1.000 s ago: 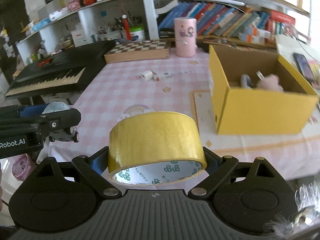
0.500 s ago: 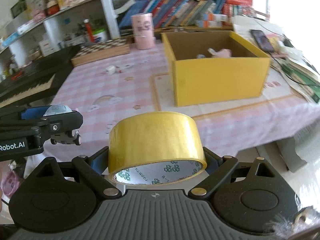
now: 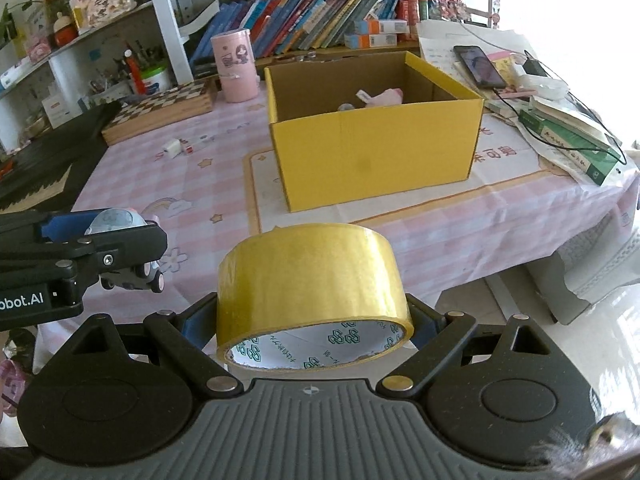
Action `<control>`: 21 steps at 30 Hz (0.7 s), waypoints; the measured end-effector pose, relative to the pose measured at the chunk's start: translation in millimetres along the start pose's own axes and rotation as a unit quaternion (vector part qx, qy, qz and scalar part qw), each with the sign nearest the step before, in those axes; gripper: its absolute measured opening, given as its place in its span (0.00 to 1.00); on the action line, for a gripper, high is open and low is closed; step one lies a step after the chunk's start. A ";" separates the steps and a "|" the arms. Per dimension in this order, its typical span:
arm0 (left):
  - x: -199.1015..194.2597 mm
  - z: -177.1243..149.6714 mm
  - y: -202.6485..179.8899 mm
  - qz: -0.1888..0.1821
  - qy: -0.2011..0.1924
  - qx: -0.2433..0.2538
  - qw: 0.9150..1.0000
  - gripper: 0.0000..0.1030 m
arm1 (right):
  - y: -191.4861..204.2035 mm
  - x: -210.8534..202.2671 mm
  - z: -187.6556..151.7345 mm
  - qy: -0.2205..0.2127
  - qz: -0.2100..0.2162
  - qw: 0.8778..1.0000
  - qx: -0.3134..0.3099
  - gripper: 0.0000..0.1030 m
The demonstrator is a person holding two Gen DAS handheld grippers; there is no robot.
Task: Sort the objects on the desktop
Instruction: 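Carry the toy car in the left tool while the right tool carries the tape toward the box, then lower the grey toy car into the box and open the left tool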
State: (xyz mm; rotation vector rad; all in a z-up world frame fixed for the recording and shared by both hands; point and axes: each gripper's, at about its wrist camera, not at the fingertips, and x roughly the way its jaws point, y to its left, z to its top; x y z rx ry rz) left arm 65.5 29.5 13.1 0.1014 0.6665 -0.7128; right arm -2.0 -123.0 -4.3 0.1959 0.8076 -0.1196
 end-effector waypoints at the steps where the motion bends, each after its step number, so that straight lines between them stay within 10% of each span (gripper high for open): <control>1: 2.3 1.5 -2.3 0.000 0.000 0.000 1.000 0.56 | -3.3 0.2 1.2 0.000 0.000 1.000 0.000 0.89; 21: 65.2 39.1 -56.7 0.025 0.002 -0.021 0.999 0.56 | -90.4 25.1 45.2 0.020 0.026 0.999 -0.023 0.89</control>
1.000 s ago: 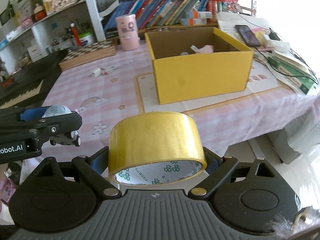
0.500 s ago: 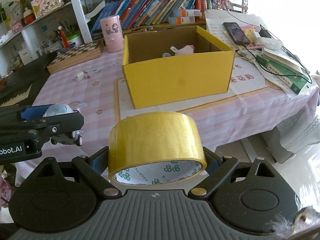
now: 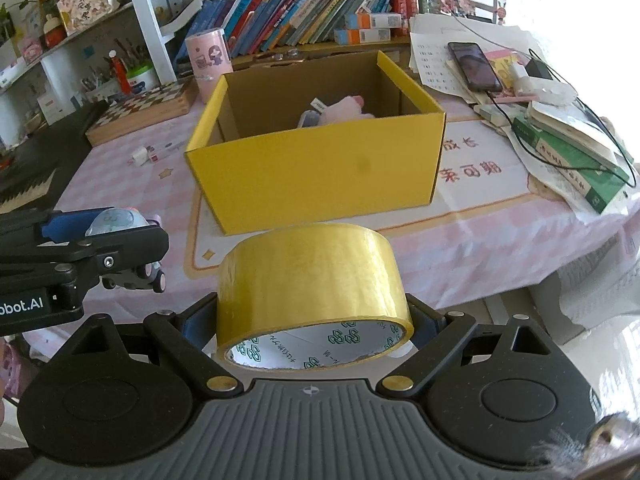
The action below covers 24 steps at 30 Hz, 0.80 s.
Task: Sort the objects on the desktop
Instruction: 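Lower the grey toy car into the box and open the left tool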
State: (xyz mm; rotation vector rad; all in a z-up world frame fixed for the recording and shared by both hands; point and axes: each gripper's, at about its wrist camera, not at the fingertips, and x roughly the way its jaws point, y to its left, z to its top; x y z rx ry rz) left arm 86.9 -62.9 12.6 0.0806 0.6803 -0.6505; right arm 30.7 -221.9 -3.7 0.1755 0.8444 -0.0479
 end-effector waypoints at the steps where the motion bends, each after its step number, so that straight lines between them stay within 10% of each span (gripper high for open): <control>1: 3.2 2.5 -3.2 0.001 -0.001 0.000 1.000 0.56 | -5.9 1.5 3.1 0.000 0.002 1.000 -0.001 0.89; 17: 54.4 87.5 -40.5 0.101 -0.115 0.027 0.988 0.56 | -85.9 1.5 86.1 -0.088 0.035 0.995 -0.038 0.89; 24: 106.6 103.7 -30.4 0.142 -0.086 0.046 0.985 0.56 | -97.3 7.0 123.3 -0.130 0.043 0.988 -0.077 0.89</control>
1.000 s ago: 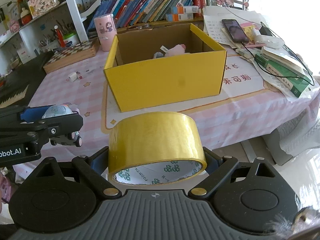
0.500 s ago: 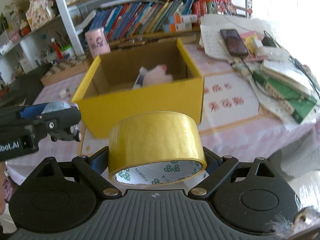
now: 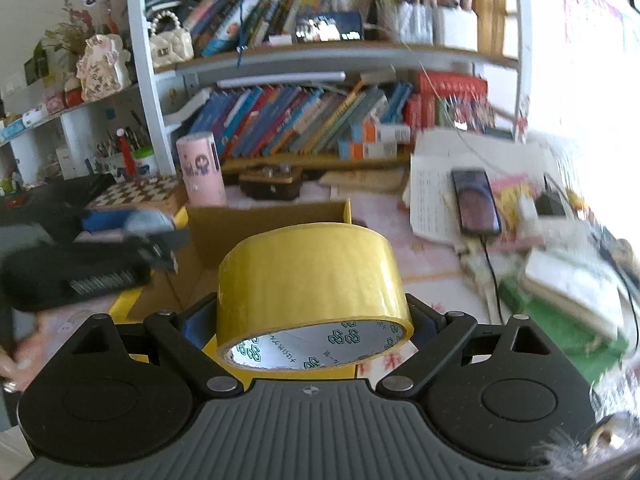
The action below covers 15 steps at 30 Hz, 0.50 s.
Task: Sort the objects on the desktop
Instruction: 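Lower the grey toy car into the box and open the left tool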
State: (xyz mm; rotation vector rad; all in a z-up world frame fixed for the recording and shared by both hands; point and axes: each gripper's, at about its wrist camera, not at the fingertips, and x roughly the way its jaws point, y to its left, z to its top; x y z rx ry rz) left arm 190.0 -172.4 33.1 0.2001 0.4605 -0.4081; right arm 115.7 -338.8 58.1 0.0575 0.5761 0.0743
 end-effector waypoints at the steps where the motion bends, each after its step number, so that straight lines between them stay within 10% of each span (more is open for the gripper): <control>1: 9.0 -2.1 -1.1 -0.002 0.013 0.003 1.000 0.56 | -1.5 3.2 4.1 -0.005 0.003 1.000 -0.005 0.89; 15: 56.0 -34.7 -13.7 0.009 0.100 -0.003 0.995 0.56 | 14.9 92.8 54.4 0.006 0.078 0.995 -0.061 0.89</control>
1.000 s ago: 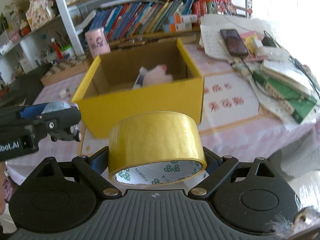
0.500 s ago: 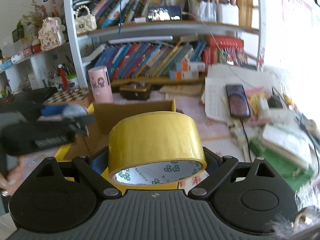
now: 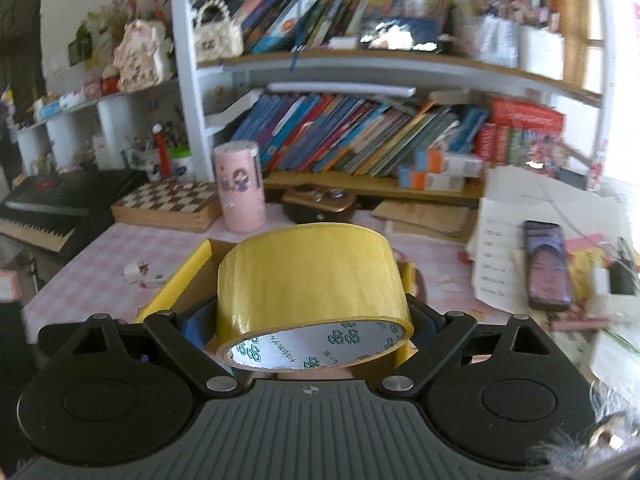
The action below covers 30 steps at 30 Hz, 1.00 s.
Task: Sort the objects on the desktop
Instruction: 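Lower the grey toy car into the box and open the left tool, then lower the yellow tape roll into the box and open the right tool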
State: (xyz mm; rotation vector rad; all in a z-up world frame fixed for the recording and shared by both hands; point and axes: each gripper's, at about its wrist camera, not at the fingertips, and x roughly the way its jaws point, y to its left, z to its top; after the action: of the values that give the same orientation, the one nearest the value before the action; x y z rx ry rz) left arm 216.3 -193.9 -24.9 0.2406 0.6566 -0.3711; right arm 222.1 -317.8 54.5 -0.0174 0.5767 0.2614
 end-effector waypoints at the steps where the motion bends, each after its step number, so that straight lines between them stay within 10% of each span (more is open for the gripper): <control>1: 0.9 0.8 1.1 -0.001 0.003 -0.004 1.000 0.56 | 1.4 9.6 2.0 0.009 0.004 1.000 -0.005 0.89; 16: -2.1 -2.1 6.7 0.025 0.005 -0.023 0.999 0.59 | 37.4 142.0 8.6 0.179 0.080 0.977 -0.081 0.89; 30: -48.9 -6.3 20.3 0.074 -0.033 -0.058 0.995 0.83 | 44.4 128.5 21.7 0.150 0.090 0.982 -0.066 0.95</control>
State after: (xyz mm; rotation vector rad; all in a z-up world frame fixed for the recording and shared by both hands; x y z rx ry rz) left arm 185.5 -160.8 3.2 0.1652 0.5884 -0.1967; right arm 326.2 -242.1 5.7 -0.1358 0.8611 0.4776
